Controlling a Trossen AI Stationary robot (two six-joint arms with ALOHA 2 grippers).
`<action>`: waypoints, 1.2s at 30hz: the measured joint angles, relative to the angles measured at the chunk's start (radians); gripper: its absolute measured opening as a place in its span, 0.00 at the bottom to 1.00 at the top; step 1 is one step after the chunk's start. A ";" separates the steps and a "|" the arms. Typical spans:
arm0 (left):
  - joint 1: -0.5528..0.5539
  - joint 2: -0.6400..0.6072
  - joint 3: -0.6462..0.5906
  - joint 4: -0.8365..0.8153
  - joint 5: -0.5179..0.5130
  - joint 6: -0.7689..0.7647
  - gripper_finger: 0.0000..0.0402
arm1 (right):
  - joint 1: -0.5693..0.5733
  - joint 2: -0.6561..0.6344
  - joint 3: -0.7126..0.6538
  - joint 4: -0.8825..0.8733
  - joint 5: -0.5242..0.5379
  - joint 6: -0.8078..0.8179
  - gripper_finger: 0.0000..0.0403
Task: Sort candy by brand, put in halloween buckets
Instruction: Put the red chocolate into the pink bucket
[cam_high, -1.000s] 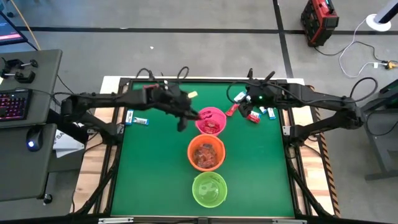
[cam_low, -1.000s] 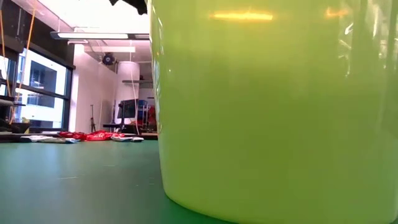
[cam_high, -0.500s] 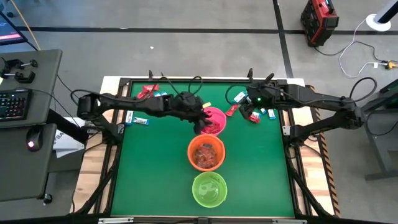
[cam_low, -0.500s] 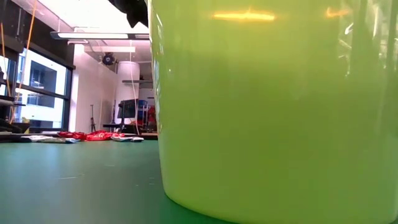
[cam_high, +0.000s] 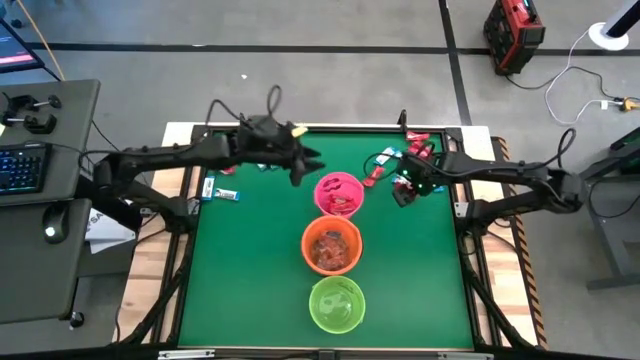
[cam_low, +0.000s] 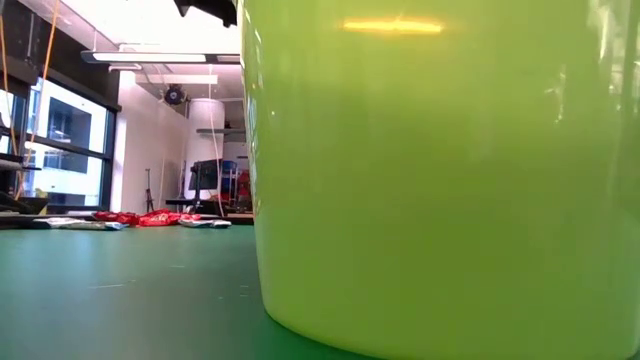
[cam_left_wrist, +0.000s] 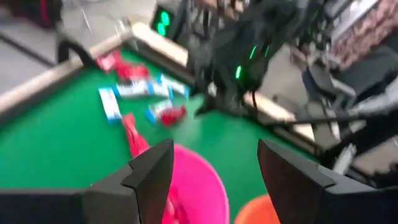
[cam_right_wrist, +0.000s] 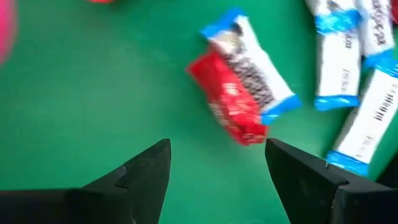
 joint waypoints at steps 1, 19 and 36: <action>0.005 -0.012 0.000 0.015 -0.011 0.009 0.55 | -0.020 0.000 -0.016 0.009 0.005 -0.005 0.63; -0.028 0.025 -0.002 0.254 -0.068 -0.027 0.55 | -0.122 0.128 -0.117 0.241 -0.058 -0.299 0.63; 0.020 -0.372 0.000 0.324 -0.170 0.196 0.55 | 0.000 0.032 -0.007 0.236 -0.083 -0.226 0.05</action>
